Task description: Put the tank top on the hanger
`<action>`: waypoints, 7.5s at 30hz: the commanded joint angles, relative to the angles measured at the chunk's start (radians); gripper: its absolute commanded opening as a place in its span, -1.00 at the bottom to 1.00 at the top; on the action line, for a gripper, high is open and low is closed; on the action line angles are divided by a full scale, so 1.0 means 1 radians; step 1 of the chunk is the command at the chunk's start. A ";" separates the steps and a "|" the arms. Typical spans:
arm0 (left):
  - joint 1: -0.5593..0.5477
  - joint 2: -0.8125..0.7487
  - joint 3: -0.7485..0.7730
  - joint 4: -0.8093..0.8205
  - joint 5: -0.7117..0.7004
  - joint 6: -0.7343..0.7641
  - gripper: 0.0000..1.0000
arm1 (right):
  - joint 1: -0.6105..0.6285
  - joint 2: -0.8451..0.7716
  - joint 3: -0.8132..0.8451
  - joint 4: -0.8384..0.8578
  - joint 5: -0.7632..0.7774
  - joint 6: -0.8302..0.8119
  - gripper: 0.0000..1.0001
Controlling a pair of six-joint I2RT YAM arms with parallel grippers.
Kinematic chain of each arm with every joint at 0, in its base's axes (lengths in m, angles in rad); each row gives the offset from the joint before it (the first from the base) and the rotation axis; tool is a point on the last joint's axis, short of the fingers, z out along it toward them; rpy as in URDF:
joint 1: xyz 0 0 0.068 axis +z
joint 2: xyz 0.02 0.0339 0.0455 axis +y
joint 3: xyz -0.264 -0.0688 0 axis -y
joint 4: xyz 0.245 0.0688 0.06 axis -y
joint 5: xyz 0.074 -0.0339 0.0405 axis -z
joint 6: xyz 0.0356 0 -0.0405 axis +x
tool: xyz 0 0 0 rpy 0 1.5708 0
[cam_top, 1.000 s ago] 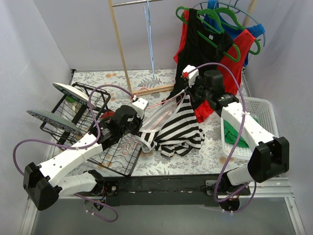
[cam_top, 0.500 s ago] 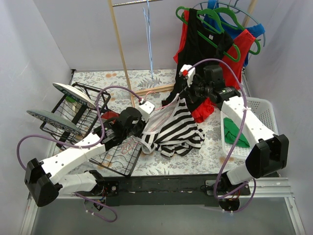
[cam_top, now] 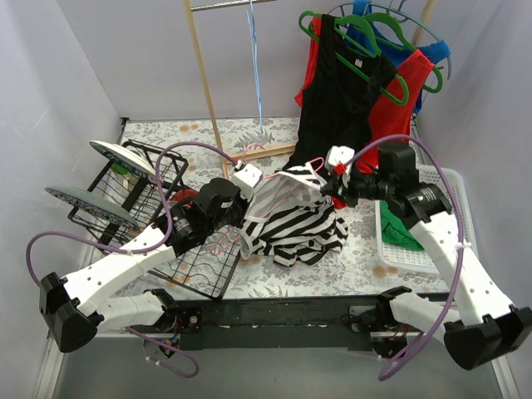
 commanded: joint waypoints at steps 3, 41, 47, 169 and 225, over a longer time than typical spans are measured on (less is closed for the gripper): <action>-0.001 -0.073 0.081 0.107 0.046 -0.019 -1.00 | -0.005 -0.109 -0.055 -0.167 -0.008 -0.112 0.02; -0.033 0.047 0.405 -0.149 0.517 0.105 0.63 | 0.115 0.075 0.370 -0.381 -0.098 -0.303 -0.97; -0.027 -0.021 0.323 -0.129 0.549 0.109 0.82 | 0.021 0.026 0.312 -0.361 -0.218 -0.299 -0.97; 0.085 1.008 1.377 0.115 -0.336 -0.192 -1.00 | -0.413 -0.192 -0.435 0.419 -0.138 0.413 0.89; -0.022 0.763 1.276 0.020 -0.037 -0.203 0.96 | -0.444 -0.253 -0.310 0.135 -0.137 0.142 0.92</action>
